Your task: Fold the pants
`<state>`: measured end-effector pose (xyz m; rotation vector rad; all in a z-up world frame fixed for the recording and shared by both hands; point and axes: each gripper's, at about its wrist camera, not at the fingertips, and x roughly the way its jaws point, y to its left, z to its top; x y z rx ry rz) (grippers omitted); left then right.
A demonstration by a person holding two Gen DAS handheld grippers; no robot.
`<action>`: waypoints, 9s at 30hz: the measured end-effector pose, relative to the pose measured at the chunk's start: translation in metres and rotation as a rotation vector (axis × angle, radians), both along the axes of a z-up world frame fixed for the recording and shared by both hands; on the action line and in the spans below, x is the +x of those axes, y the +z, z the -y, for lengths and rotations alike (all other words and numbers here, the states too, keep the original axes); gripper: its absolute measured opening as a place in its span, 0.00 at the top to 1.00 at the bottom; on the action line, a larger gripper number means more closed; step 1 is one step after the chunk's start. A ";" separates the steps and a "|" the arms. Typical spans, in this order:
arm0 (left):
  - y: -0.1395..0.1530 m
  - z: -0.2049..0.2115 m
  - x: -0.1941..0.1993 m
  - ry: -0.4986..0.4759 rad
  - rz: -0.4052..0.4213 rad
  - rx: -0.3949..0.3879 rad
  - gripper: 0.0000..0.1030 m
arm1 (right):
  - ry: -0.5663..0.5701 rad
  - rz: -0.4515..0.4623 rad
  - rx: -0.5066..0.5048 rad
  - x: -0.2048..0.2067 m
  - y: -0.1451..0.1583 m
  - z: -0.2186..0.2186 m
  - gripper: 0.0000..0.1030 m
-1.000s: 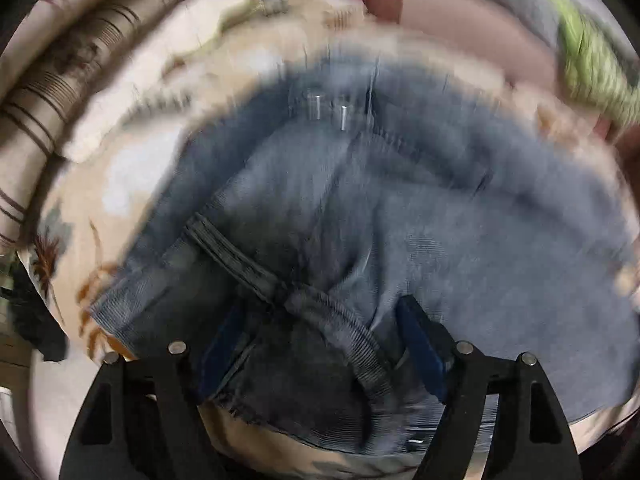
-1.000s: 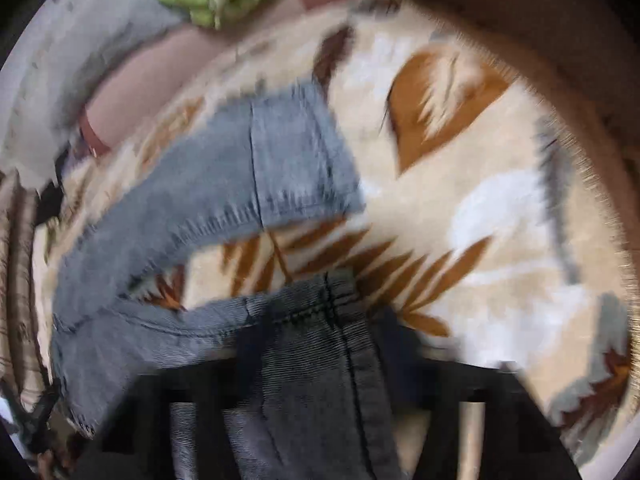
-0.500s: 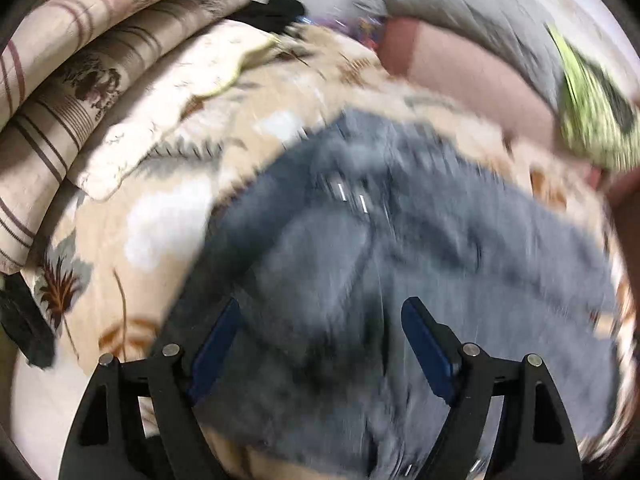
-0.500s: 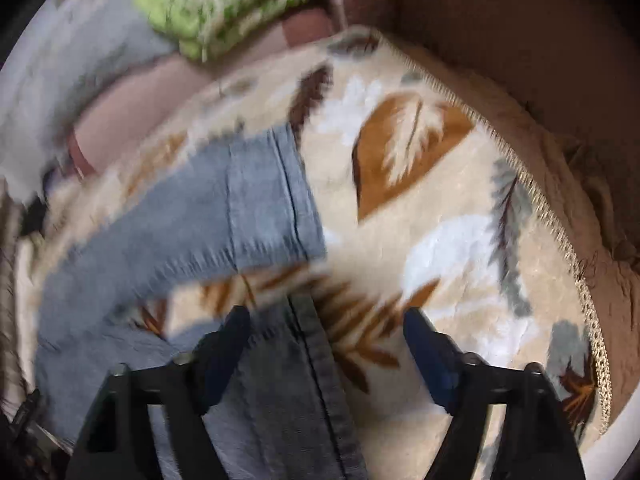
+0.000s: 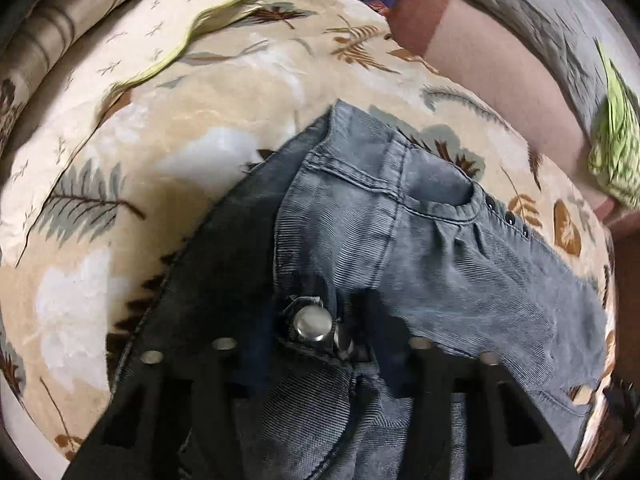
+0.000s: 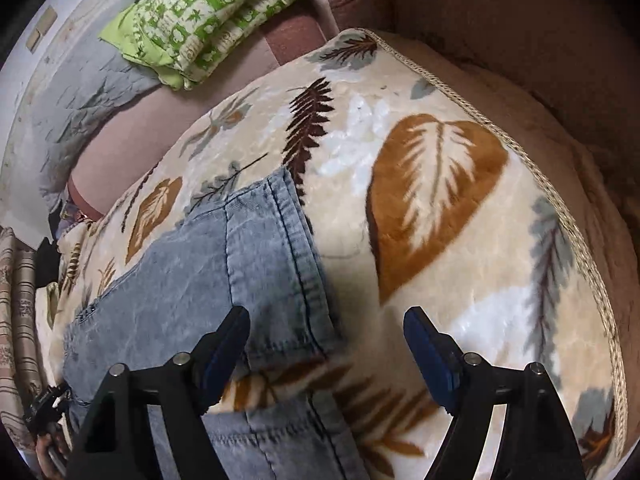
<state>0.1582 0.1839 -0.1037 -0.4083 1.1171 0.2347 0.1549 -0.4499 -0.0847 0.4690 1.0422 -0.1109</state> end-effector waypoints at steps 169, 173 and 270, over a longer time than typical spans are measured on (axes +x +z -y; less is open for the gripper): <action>0.054 0.053 -0.144 0.038 0.101 0.303 0.00 | 0.270 -0.073 0.377 -0.118 -0.032 -0.182 0.28; 0.008 0.054 -0.130 0.007 -0.058 0.323 0.00 | 0.247 0.046 0.444 -0.132 0.002 -0.159 0.27; 0.063 0.122 -0.143 -0.138 0.090 0.392 0.00 | 0.348 -0.020 0.302 -0.133 -0.020 -0.198 0.11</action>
